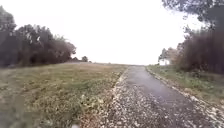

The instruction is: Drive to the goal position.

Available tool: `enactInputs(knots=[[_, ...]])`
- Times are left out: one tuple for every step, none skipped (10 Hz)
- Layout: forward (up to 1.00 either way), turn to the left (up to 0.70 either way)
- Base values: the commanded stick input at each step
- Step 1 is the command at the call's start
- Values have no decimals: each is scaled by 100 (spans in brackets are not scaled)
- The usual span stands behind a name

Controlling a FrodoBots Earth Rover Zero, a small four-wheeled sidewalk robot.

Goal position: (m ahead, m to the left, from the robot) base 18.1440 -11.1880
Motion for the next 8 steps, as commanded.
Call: enactInputs(knots=[[70,-35],[70,-35],[70,-35],[70,-35],[70,-35],[70,-35],[70,-35],[70,-35]])
